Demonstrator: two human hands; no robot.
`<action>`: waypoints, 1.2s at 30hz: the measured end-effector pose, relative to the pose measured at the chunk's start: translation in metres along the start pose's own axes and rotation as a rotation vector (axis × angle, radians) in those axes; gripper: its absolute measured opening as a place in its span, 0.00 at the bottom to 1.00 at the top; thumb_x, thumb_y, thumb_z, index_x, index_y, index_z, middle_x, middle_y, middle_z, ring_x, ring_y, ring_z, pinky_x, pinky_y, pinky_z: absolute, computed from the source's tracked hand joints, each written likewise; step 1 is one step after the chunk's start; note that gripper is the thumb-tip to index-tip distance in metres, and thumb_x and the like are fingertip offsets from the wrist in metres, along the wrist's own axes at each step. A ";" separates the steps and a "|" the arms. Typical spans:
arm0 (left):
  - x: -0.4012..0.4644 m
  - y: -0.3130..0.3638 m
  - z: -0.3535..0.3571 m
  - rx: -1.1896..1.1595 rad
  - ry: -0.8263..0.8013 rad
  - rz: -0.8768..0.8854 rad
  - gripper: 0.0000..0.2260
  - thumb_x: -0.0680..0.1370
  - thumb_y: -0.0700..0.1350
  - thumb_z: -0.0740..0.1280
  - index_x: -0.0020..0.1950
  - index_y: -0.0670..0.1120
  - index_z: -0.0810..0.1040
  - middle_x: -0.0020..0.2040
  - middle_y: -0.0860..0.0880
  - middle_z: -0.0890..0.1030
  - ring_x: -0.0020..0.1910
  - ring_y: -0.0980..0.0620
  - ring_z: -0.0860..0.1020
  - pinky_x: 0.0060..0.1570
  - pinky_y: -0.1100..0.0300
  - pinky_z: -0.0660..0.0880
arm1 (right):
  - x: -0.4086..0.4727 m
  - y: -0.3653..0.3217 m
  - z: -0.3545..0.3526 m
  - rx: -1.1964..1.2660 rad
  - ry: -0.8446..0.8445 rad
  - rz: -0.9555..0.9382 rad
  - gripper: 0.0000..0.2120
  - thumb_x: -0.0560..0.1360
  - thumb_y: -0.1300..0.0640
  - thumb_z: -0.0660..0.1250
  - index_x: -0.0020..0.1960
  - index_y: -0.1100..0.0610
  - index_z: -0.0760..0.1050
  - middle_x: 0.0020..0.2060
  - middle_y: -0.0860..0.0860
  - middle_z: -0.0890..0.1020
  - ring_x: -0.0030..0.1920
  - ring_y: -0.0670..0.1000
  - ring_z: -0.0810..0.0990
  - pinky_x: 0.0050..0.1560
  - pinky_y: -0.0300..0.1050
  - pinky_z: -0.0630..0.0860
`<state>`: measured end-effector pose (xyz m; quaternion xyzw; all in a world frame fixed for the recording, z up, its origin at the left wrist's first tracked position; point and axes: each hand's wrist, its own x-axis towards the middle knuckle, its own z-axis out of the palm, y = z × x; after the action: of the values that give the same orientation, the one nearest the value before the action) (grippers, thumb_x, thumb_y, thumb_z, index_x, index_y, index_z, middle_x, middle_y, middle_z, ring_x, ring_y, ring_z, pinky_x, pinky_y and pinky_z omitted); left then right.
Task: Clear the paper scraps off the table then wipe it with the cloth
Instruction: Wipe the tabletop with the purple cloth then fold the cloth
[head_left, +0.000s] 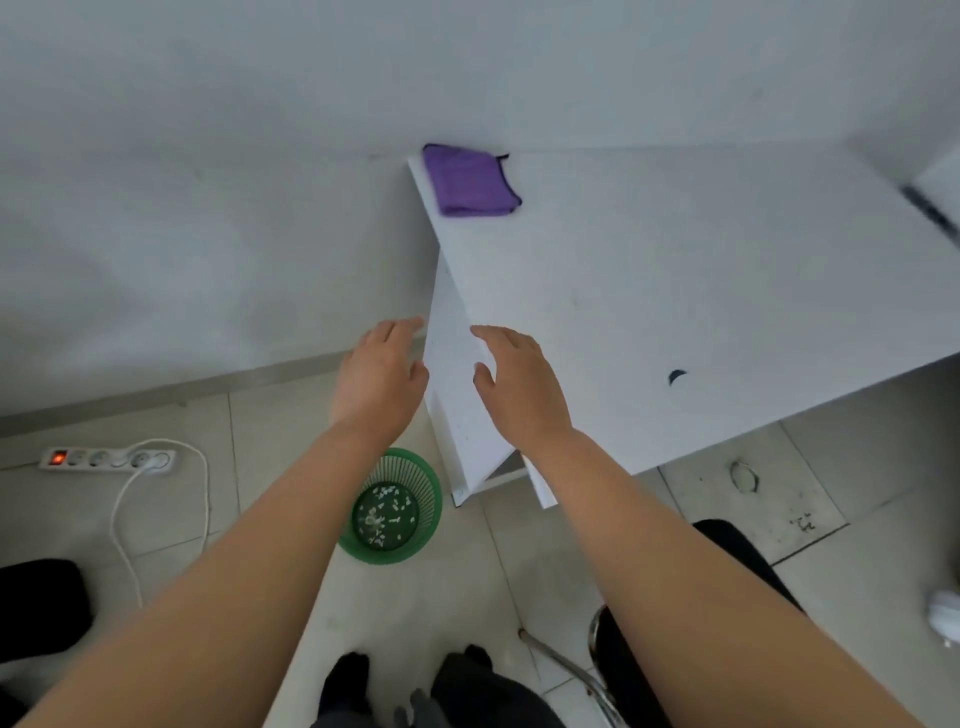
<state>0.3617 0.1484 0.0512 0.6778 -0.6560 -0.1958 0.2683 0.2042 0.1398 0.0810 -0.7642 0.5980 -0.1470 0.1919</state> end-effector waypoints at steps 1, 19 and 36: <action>0.005 0.012 0.001 -0.033 0.022 -0.007 0.21 0.77 0.39 0.62 0.70 0.45 0.68 0.66 0.46 0.72 0.65 0.46 0.70 0.65 0.50 0.68 | 0.003 0.004 -0.010 0.013 0.013 0.007 0.21 0.79 0.60 0.58 0.71 0.55 0.65 0.68 0.50 0.71 0.69 0.51 0.66 0.68 0.46 0.66; 0.139 0.061 0.075 -0.043 0.078 0.048 0.18 0.77 0.39 0.61 0.67 0.46 0.71 0.64 0.48 0.75 0.63 0.48 0.73 0.63 0.49 0.70 | 0.128 0.087 -0.034 -0.054 0.076 -0.004 0.16 0.78 0.62 0.60 0.66 0.56 0.72 0.65 0.51 0.75 0.67 0.50 0.70 0.69 0.44 0.65; 0.293 0.053 0.131 0.096 0.068 -0.056 0.17 0.80 0.41 0.57 0.69 0.45 0.70 0.67 0.47 0.72 0.67 0.47 0.67 0.67 0.53 0.65 | 0.254 0.163 -0.025 -0.028 0.094 -0.064 0.16 0.77 0.63 0.60 0.64 0.56 0.74 0.64 0.51 0.75 0.68 0.48 0.69 0.68 0.40 0.62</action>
<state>0.2576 -0.1569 0.0079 0.7142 -0.6359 -0.1483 0.2521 0.1146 -0.1441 0.0259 -0.7779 0.5834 -0.1806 0.1482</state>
